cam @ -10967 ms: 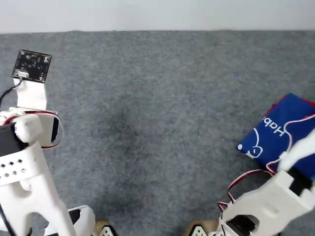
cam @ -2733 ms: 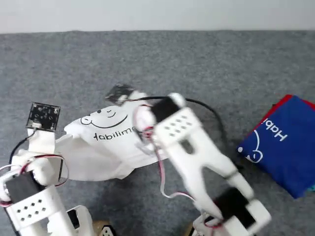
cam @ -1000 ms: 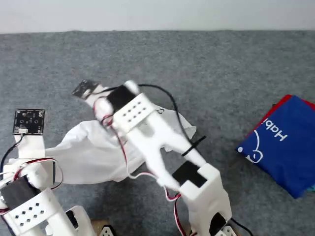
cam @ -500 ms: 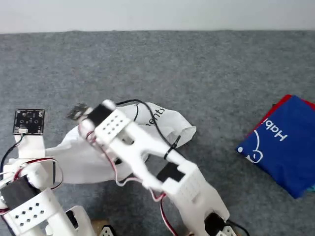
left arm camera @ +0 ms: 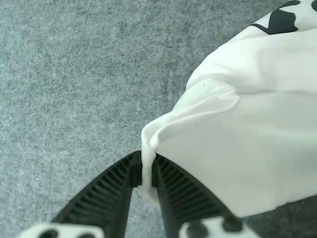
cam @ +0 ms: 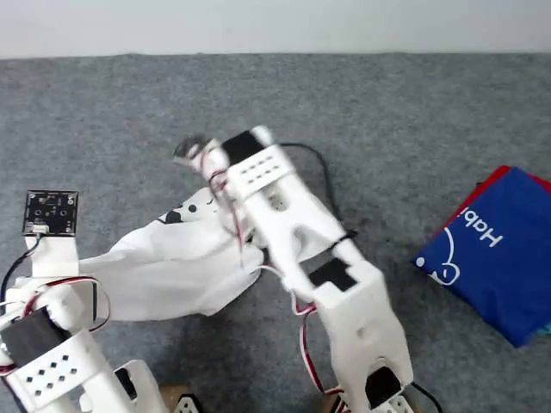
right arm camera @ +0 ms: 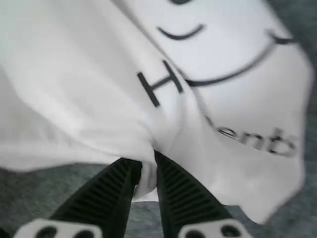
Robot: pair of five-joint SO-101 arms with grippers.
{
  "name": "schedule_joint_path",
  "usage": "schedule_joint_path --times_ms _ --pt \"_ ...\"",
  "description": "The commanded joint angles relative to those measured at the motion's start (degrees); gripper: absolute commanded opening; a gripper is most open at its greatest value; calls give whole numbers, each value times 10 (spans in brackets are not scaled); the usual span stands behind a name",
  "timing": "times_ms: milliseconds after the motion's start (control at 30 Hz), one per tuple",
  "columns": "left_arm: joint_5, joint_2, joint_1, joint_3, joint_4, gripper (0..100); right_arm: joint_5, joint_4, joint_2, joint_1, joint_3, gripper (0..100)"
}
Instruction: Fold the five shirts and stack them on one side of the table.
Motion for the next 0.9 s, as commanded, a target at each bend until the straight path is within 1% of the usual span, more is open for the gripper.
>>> schedule_joint_path --times_ms 0,167,333,400,500,600,667,867 --pt "4 -7 -1 -4 -4 13 42 24 -87 37 -29 11" --pt "4 -7 -1 -4 -21 13 87 25 -148 70 -18 10" --pt "4 -7 -1 -3 -22 13 127 23 -135 84 53 12" --pt "4 -7 -1 -3 -21 13 128 22 -109 85 61 32" --pt "4 -7 -1 -3 -19 13 121 22 -72 90 34 103" --pt "4 -7 -1 -3 -18 13 91 25 -64 91 -18 107" --pt "5 -7 -1 -3 -18 13 91 25 -78 90 -33 107" --pt "6 -7 -1 -3 -18 13 91 26 -151 63 16 106"
